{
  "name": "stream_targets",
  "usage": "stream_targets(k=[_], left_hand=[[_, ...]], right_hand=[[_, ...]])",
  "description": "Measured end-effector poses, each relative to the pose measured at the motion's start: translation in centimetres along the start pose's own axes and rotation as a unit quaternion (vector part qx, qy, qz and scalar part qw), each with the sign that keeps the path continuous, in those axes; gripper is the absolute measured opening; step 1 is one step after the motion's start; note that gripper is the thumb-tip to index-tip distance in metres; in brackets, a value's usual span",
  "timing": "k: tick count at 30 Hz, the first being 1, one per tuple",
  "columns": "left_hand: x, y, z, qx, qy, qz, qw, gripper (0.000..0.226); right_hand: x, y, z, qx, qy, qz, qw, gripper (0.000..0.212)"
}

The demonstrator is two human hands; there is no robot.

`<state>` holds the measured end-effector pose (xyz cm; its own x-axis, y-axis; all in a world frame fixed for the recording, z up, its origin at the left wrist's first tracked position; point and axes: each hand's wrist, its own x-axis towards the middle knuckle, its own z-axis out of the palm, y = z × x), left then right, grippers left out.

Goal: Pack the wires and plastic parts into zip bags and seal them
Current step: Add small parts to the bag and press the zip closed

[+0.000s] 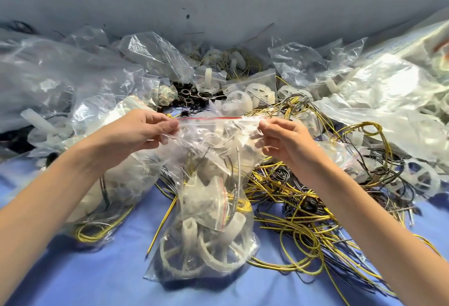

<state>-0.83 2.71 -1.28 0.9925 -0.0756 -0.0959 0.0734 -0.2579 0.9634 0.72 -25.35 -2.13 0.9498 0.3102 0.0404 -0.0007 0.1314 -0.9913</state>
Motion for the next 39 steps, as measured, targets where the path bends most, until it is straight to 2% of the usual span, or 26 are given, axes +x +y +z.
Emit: stream_targets(k=[7, 11, 14, 18, 20, 26, 32, 35, 36, 39], left_hand=[[-0.4, 0.5, -0.6, 0.026, 0.025, -0.031, 0.999, 0.021], [-0.3, -0.1, -0.3, 0.042, 0.055, -0.012, 0.998, 0.014], [-0.1, -0.1, 0.1, 0.059, 0.087, 0.013, 0.994, 0.013], [-0.2, 0.2, 0.2, 0.062, 0.104, 0.042, 0.992, 0.016], [-0.4, 0.4, 0.2, 0.044, 0.109, 0.052, 0.992, 0.016], [-1.1, 0.8, 0.6, -0.025, 0.06, 0.058, 0.996, 0.014], [-0.9, 0.4, 1.7, -0.097, 0.081, 0.066, 0.99, 0.008], [-0.9, 0.5, 1.6, -0.107, 0.044, 0.061, 0.991, 0.01], [-1.0, 0.5, 1.5, -0.115, 0.022, 0.057, 0.992, 0.012], [-1.1, 0.4, 1.7, -0.118, -0.017, 0.043, 0.992, 0.042]], right_hand=[[0.1, 0.0, 0.5, -0.028, 0.009, -0.017, 0.999, 0.016], [0.0, -0.2, 0.7, -0.048, 0.003, -0.032, 0.998, 0.018], [0.1, -0.3, 0.9, -0.081, 0.014, -0.042, 0.996, 0.02], [0.0, -0.3, 0.9, -0.146, 0.041, -0.098, 0.984, 0.021], [0.1, -0.3, 0.8, -0.14, 0.037, -0.105, 0.984, 0.018], [0.4, 0.3, 0.9, -0.119, 0.016, -0.086, 0.989, 0.017], [0.6, 0.8, 0.8, -0.08, 0.023, -0.112, 0.99, 0.03], [0.9, 0.3, 0.8, -0.031, -0.001, -0.067, 0.997, 0.021], [1.1, 0.2, 0.8, -0.019, -0.011, -0.053, 0.998, 0.016], [1.3, 0.5, 1.0, -0.039, -0.034, -0.05, 0.997, 0.012]])
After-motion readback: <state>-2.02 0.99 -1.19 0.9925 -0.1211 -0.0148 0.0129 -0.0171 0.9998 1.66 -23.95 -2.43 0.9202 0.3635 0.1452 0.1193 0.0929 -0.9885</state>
